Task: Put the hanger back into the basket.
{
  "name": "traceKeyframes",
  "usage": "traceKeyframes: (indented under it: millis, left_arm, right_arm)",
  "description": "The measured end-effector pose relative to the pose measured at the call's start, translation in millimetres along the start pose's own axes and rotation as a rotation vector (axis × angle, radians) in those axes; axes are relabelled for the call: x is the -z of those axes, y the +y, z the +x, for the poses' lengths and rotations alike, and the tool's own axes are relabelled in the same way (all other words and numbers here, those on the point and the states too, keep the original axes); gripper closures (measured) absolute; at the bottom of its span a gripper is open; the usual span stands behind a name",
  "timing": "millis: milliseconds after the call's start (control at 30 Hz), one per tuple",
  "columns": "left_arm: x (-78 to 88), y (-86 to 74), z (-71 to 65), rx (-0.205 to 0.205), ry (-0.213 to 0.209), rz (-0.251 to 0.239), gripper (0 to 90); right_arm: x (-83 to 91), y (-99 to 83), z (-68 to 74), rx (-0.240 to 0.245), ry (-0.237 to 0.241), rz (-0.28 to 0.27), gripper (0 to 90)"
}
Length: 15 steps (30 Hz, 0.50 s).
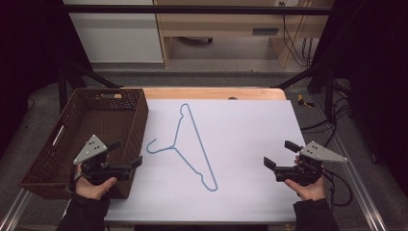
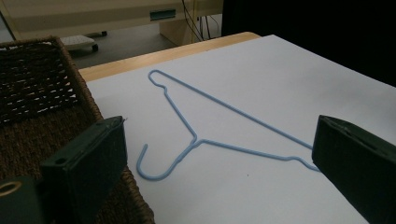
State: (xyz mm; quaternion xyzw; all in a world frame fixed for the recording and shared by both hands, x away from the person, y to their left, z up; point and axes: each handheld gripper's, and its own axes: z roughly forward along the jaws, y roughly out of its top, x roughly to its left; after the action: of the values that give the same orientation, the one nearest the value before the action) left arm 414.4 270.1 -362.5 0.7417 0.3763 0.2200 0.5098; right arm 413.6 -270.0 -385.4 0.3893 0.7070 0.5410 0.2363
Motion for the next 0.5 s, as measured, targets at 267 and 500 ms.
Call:
traceKeyframes:
  millis: [267, 500]
  left_arm:
    - [-5.3, 4.4, -15.1, -0.017, -0.026, 0.007, 3.5]
    - [-13.4, 6.6, -25.7, -0.034, -0.044, 0.023, 4.2]
  right_arm:
    - [0.2, 1.2, 1.7, 0.006, -0.001, 0.006, 1.9]
    - [-1.3, 2.5, 4.6, 0.017, -0.001, 0.013, 2.0]
